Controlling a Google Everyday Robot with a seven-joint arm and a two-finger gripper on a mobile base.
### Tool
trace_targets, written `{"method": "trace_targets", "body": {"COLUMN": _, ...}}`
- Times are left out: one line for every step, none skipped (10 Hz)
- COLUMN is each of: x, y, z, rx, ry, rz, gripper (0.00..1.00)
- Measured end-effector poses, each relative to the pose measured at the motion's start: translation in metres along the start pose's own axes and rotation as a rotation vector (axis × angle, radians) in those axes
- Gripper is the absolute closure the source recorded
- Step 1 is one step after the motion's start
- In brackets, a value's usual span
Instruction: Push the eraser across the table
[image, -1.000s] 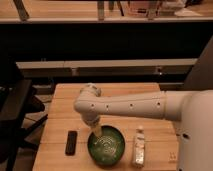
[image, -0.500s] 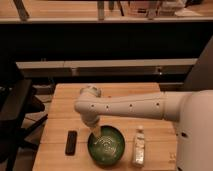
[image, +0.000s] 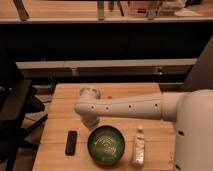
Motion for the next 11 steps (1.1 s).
{"method": "trace_targets", "body": {"x": -0.001, "y": -0.001, "z": 0.003, "rx": 0.003, "ry": -0.008, "rz": -0.007, "gripper": 0.96}}
{"method": "trace_targets", "body": {"x": -0.003, "y": -0.001, "z": 0.007, "rx": 0.003, "ry": -0.019, "rz": -0.005, "gripper": 0.99}}
{"method": "trace_targets", "body": {"x": -0.005, "y": -0.004, "z": 0.014, "rx": 0.005, "ry": -0.027, "rz": -0.01, "gripper": 1.0}}
{"method": "trace_targets", "body": {"x": -0.005, "y": -0.005, "z": 0.016, "rx": 0.008, "ry": -0.033, "rz": -0.01, "gripper": 1.0}}
{"method": "trace_targets", "body": {"x": -0.004, "y": -0.005, "z": 0.018, "rx": 0.008, "ry": -0.036, "rz": -0.01, "gripper": 1.0}}
{"method": "trace_targets", "body": {"x": -0.004, "y": -0.005, "z": 0.02, "rx": 0.01, "ry": -0.044, "rz": -0.012, "gripper": 1.0}}
{"method": "trace_targets", "body": {"x": -0.007, "y": -0.006, "z": 0.022, "rx": 0.011, "ry": -0.049, "rz": -0.018, "gripper": 1.0}}
{"method": "trace_targets", "body": {"x": -0.01, "y": -0.008, "z": 0.025, "rx": 0.011, "ry": -0.053, "rz": -0.024, "gripper": 1.0}}
{"method": "trace_targets", "body": {"x": -0.012, "y": -0.01, "z": 0.028, "rx": 0.013, "ry": -0.058, "rz": -0.029, "gripper": 1.0}}
{"method": "trace_targets", "body": {"x": -0.012, "y": -0.011, "z": 0.032, "rx": 0.016, "ry": -0.062, "rz": -0.035, "gripper": 1.0}}
{"method": "trace_targets", "body": {"x": -0.013, "y": -0.012, "z": 0.034, "rx": 0.016, "ry": -0.066, "rz": -0.038, "gripper": 1.0}}
